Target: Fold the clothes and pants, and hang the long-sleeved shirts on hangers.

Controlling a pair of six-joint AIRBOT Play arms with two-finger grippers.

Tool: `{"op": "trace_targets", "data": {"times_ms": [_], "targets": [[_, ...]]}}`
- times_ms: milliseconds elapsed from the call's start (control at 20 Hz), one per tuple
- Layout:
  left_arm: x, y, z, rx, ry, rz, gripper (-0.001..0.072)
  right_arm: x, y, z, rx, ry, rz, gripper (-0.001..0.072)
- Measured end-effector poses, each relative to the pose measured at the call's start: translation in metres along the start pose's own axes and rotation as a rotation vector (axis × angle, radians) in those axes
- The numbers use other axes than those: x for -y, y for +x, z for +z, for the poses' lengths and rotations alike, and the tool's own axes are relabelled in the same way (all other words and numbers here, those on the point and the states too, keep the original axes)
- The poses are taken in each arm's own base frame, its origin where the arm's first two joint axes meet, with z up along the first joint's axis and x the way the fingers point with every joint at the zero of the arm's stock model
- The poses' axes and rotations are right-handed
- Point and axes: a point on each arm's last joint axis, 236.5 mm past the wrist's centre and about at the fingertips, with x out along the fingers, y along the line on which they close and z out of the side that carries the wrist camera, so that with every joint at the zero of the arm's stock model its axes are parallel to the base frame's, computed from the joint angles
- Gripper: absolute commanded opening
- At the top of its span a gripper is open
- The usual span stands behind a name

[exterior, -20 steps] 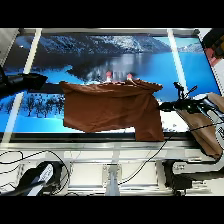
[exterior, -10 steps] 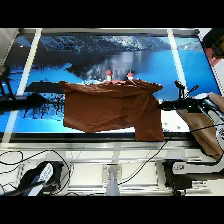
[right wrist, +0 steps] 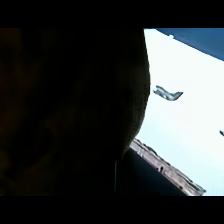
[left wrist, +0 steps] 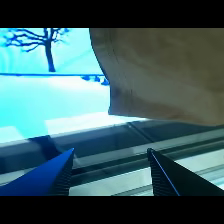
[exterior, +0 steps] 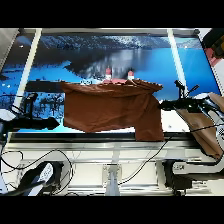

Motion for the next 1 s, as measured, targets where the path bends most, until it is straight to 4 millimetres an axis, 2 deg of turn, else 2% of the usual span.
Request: {"op": "trace_targets", "data": {"times_ms": [250,750,1000], "targets": [[-0.004,0.013,-0.002,-0.008,0.076,-0.010,0.0464,0.000,0.000,0.000,0.001,0.001,0.000,0.0017],[0.005,0.064,-0.010,-0.087,0.210,-0.198,0.0466,0.000,0.000,0.000,0.001,0.003,0.000,0.0017],[0.009,0.076,0.001,-0.039,0.242,-0.241,0.0453,0.000,0.000,0.000,0.000,0.004,-0.001,0.0017]]}}
